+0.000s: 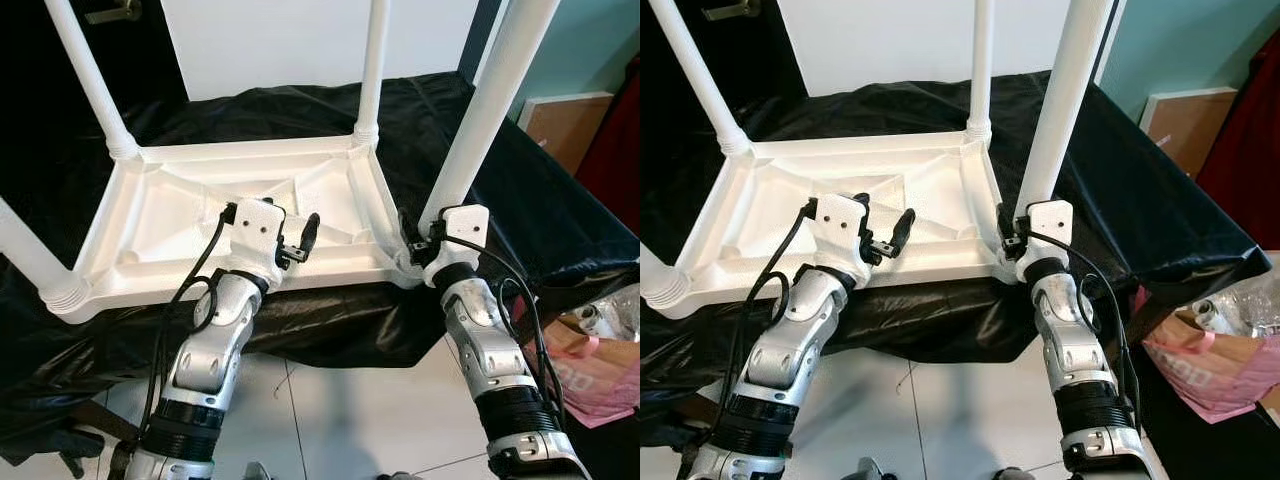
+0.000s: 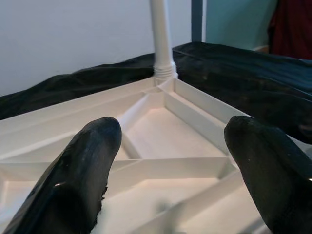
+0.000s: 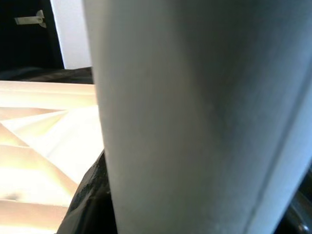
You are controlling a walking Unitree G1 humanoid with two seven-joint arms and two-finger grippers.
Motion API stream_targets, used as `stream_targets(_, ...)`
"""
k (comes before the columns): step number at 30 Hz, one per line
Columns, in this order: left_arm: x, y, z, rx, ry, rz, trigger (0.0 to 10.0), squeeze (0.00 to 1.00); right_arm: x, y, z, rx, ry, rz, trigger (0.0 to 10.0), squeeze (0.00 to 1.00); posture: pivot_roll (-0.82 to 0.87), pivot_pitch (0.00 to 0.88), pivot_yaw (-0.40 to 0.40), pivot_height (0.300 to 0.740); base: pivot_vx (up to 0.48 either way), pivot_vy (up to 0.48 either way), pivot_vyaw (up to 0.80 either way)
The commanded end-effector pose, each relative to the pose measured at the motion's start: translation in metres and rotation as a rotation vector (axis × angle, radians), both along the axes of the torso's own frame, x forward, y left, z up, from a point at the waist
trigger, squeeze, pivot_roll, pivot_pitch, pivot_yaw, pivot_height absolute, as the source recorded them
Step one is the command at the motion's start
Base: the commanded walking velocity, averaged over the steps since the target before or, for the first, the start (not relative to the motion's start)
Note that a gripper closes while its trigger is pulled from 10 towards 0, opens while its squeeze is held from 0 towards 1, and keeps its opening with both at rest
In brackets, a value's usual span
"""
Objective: Building children table
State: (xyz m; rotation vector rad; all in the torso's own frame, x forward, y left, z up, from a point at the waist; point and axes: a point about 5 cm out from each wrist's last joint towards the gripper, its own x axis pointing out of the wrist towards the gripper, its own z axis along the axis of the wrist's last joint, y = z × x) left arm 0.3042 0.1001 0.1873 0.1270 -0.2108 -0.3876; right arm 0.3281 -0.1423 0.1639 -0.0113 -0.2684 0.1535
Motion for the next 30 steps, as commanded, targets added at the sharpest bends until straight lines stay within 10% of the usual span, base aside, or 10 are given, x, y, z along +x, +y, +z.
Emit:
stream_targets(1,-0.01,-0.01,-0.003,0.041,0.025,-0.197,10.0,0.0,0.003,-0.004,0.0,0.005,0.013,-0.013,10.0,0.0,0.0,0.085,-0.024,0.74,0.0,0.0,0.0)
stream_targets(30,-0.031,-0.02,-0.016,0.099,0.127,-0.376,10.0,0.0,0.026,0.015,-0.012,0.004,0.092,0.137,10.0,0.0,0.01,0.089,-0.024,0.74,0.0,0.0,0.0)
